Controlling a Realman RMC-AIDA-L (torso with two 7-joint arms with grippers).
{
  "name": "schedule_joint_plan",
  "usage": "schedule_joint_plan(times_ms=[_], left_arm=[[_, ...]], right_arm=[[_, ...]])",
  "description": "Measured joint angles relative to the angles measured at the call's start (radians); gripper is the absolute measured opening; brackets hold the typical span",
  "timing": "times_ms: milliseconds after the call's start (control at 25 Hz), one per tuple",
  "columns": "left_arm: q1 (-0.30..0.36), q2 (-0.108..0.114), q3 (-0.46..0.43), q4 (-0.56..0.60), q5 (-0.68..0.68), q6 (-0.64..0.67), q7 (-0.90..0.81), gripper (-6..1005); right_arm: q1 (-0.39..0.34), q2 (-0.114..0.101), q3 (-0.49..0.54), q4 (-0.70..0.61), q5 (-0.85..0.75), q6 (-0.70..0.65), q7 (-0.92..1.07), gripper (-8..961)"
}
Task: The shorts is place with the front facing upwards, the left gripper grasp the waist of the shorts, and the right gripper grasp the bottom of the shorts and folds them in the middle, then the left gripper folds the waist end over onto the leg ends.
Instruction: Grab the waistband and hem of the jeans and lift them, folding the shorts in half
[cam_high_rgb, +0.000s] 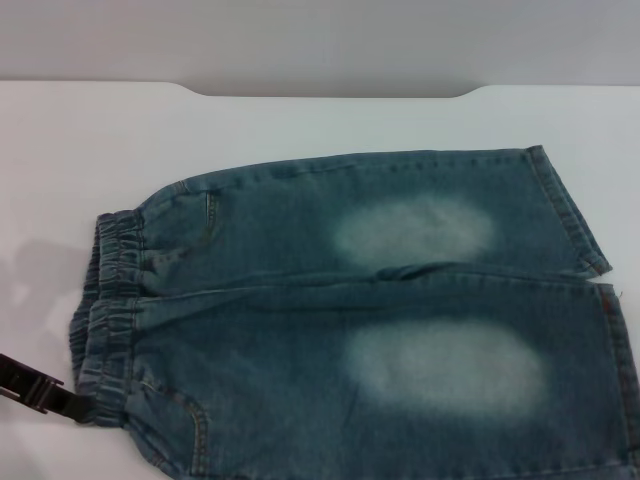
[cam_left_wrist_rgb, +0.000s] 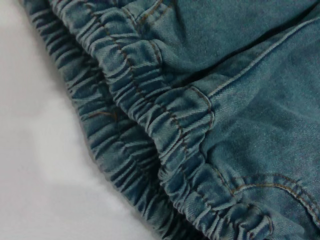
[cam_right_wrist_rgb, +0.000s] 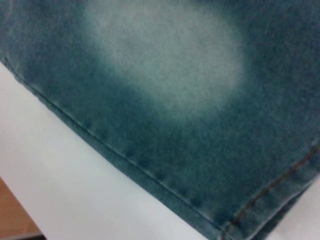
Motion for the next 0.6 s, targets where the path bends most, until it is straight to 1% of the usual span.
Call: schedule_joint_plan(times_ms=[200, 600], left_arm=[[0.0, 0.001, 0.0, 0.0, 0.0, 0.0, 0.0, 24], [0.0, 0.003, 0.0, 0.0, 0.002, 0.0, 0.001, 25]], right_arm=[[0.014, -0.001, -0.002, 0.032, -0.003, 0.011, 0.0, 470], [0.02, -0.002, -0.018, 0.043, -0.015, 0.026, 0.008, 471]])
